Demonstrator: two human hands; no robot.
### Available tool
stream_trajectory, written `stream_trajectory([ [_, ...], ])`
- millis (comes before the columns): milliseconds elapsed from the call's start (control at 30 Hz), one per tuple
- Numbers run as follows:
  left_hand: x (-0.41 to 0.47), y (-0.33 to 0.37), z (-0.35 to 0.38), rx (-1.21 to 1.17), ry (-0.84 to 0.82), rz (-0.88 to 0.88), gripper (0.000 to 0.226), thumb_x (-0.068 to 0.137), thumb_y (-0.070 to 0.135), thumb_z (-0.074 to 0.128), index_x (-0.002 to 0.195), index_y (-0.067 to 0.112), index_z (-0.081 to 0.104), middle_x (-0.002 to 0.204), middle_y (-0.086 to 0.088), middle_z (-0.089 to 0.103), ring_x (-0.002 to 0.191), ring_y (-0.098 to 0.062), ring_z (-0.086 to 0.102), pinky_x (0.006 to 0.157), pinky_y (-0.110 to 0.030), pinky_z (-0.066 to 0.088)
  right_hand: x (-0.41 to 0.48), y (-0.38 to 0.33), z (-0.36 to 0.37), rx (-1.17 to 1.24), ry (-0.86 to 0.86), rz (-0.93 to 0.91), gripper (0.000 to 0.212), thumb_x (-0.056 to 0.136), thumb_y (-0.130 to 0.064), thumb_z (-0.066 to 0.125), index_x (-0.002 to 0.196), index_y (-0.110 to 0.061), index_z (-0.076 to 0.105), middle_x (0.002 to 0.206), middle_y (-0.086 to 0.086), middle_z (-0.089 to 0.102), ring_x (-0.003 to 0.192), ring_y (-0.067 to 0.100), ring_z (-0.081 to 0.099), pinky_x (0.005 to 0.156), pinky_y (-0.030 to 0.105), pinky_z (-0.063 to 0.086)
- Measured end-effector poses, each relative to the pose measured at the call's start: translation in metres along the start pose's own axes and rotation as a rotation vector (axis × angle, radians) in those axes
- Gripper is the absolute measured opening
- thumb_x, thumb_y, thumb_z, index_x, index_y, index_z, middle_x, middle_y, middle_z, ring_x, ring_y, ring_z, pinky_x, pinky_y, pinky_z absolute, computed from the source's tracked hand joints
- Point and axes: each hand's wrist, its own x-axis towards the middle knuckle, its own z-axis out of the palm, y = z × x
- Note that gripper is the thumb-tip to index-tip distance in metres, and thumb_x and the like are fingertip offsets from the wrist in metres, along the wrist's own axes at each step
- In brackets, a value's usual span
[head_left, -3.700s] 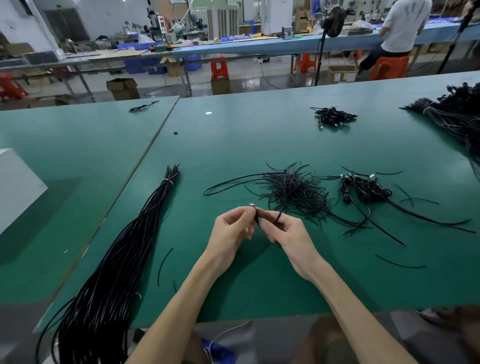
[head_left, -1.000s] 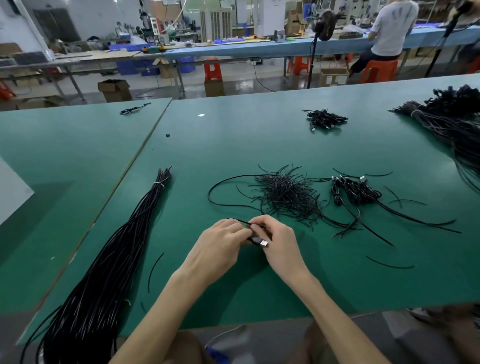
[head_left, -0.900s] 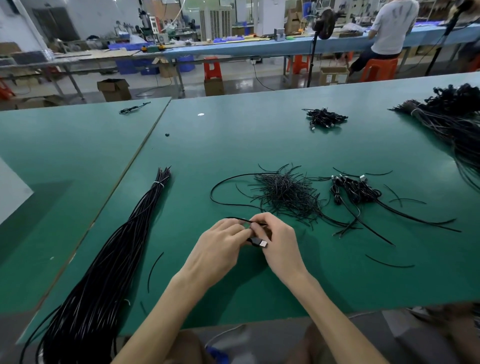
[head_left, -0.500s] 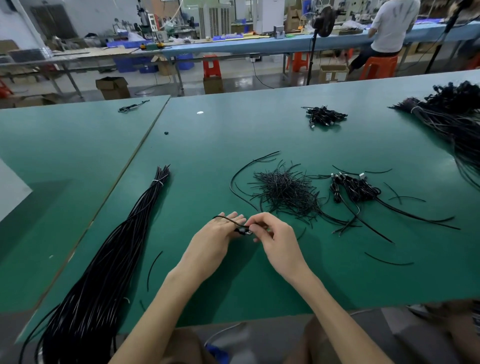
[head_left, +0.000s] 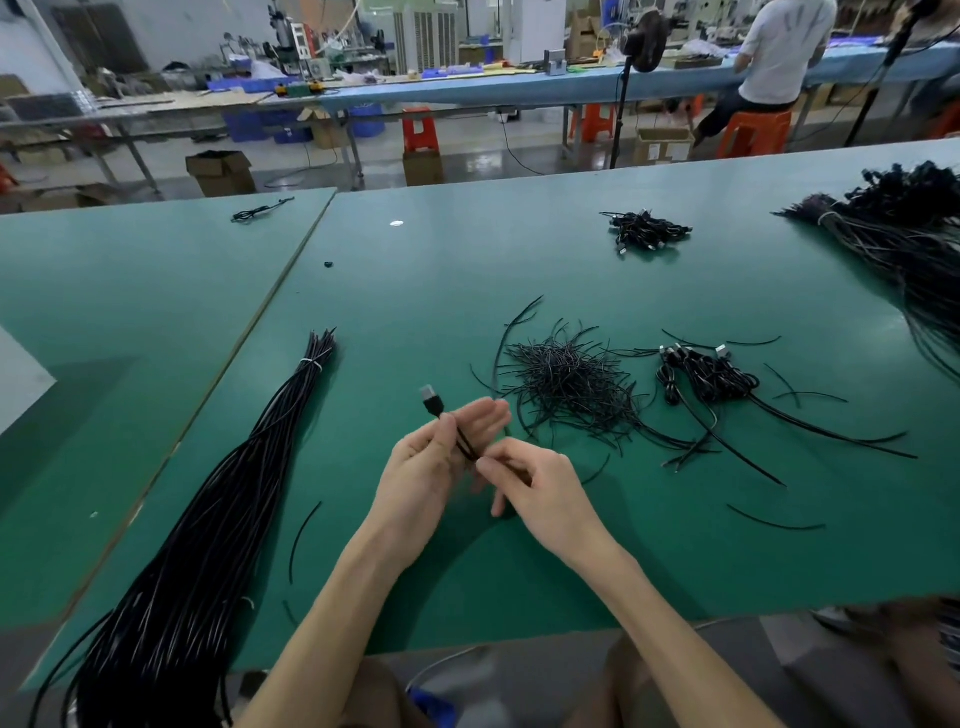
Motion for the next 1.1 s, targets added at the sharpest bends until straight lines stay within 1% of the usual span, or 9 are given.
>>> stream_trajectory([
  [67,0.001,0.004,-0.002,-0.214,0.067,-0.009,0.04,0.106,0.032,0.044,0.118,0.007,0.074,0.128,-0.016,0.069,0.122,-0.026,0.066,0.098,-0.031,0.054,0.0,0.001,0.001,0.01,-0.019,0.011,0.009,0.101,-0.022,0.064,0.096,-0.02,0.071,0.08,-0.011,0.075,0.058,0.014,0.065,0.067,0.022,0.053],
  [133,0.0,0.008,-0.007,-0.333,0.082,-0.021,0.036,0.106,0.035,0.046,0.096,0.013,0.074,0.091,-0.002,0.068,0.085,-0.016,0.069,0.086,-0.028,0.056,0.0,0.001,0.002,0.021,-0.049,0.027,0.005,0.1,-0.024,0.066,0.098,-0.024,0.071,0.086,-0.012,0.076,0.061,0.009,0.063,0.067,0.019,0.052],
  [267,-0.003,0.023,-0.021,-0.263,0.024,-0.09,0.035,0.108,0.034,0.045,0.078,0.018,0.056,0.056,0.011,0.035,0.047,-0.006,0.03,0.055,-0.02,0.037,0.001,0.004,0.002,-0.084,-0.067,0.011,0.001,0.094,-0.027,0.073,0.094,-0.027,0.074,0.088,-0.02,0.067,0.072,0.002,0.058,0.07,0.012,0.043],
  [400,-0.007,0.038,-0.022,0.292,-0.024,-0.127,0.037,0.097,0.028,0.06,0.066,0.014,0.045,0.054,0.007,0.033,0.047,-0.008,0.023,0.048,-0.019,0.022,0.001,0.003,0.005,-0.307,-0.163,-0.052,0.007,0.099,-0.026,0.067,0.104,-0.025,0.07,0.096,-0.022,0.058,0.086,-0.001,0.057,0.08,0.016,0.046],
  [600,-0.018,0.049,-0.007,1.637,-0.224,-0.041,0.026,0.098,0.025,0.05,0.072,0.02,0.052,0.06,0.005,0.056,0.058,-0.022,0.05,0.058,-0.037,0.042,0.0,0.002,0.006,-0.313,0.002,-0.047,0.011,0.101,-0.012,0.059,0.098,-0.022,0.064,0.093,-0.018,0.05,0.081,0.003,0.054,0.073,0.017,0.043],
  [700,-0.023,0.039,-0.002,1.867,-0.136,0.022,0.021,0.102,0.024,0.047,0.082,0.021,0.049,0.08,0.004,0.064,0.071,-0.024,0.05,0.061,-0.034,0.035,0.0,0.0,0.005,-0.219,0.055,-0.05,0.011,0.1,-0.007,0.061,0.102,-0.015,0.069,0.097,-0.013,0.057,0.086,0.005,0.059,0.08,0.017,0.047],
  [867,-0.022,0.02,0.001,1.788,0.14,0.254,0.019,0.087,-0.005,0.064,0.091,0.014,0.066,0.09,0.001,0.074,0.084,-0.028,0.066,0.074,-0.029,0.047,0.001,-0.003,-0.002,0.028,0.074,0.014,0.015,0.1,-0.009,0.064,0.104,-0.017,0.076,0.085,-0.007,0.073,0.059,0.003,0.055,0.062,0.018,0.046],
  [967,-0.016,0.008,0.004,1.683,0.197,0.263,0.03,0.098,0.002,0.06,0.123,0.014,0.07,0.121,0.004,0.074,0.111,-0.024,0.067,0.089,-0.031,0.052,0.001,-0.003,-0.005,0.174,0.047,0.039,0.016,0.102,-0.008,0.06,0.107,-0.013,0.075,0.086,0.001,0.077,0.047,0.014,0.055,0.054,0.02,0.045],
  [1100,-0.007,0.006,0.015,0.911,0.235,0.104,0.024,0.107,0.011,0.052,0.121,0.015,0.071,0.117,0.017,0.074,0.118,-0.003,0.066,0.104,-0.026,0.051,0.001,-0.001,-0.006,0.266,0.002,0.058,0.011,0.104,-0.013,0.059,0.109,-0.014,0.069,0.089,0.006,0.078,0.045,0.022,0.059,0.045,0.019,0.04],
])
